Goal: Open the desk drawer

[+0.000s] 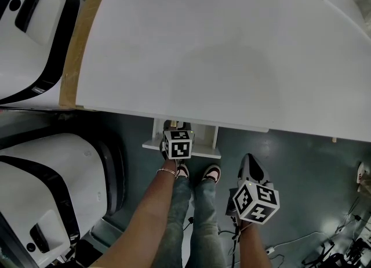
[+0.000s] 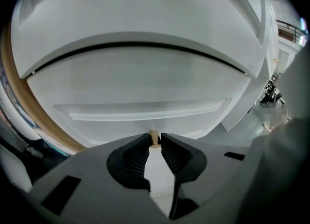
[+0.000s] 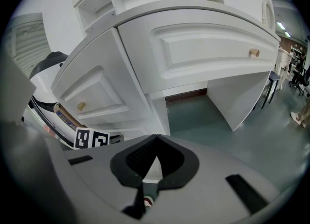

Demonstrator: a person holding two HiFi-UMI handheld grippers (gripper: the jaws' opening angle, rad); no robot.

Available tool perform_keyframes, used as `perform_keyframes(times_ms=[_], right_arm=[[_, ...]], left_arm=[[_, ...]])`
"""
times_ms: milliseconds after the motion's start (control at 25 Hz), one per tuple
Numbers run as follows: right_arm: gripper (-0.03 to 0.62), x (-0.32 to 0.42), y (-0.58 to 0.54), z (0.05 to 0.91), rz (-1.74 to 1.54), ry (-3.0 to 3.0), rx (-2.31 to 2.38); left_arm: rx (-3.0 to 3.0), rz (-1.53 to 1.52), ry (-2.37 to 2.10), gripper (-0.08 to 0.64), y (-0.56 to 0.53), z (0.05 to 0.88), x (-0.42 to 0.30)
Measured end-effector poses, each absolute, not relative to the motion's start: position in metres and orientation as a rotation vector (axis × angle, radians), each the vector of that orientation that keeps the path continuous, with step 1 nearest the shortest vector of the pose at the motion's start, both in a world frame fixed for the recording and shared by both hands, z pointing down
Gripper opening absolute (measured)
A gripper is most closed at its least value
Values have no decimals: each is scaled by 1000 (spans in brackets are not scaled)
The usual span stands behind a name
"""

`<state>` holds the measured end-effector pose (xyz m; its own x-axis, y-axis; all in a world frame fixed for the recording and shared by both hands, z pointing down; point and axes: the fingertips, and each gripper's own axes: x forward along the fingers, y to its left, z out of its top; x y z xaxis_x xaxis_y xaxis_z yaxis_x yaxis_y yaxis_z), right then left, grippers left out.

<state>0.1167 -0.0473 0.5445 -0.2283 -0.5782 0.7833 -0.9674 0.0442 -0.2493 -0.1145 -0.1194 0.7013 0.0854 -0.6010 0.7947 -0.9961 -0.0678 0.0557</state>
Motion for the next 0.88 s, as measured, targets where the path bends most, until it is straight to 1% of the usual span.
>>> perform_keyframes(times_ms=[880], right_arm=[[8,118,-31,547,1076,-1845,1557]], left_arm=[[1736,811,-1565,89,-90,702,-112]])
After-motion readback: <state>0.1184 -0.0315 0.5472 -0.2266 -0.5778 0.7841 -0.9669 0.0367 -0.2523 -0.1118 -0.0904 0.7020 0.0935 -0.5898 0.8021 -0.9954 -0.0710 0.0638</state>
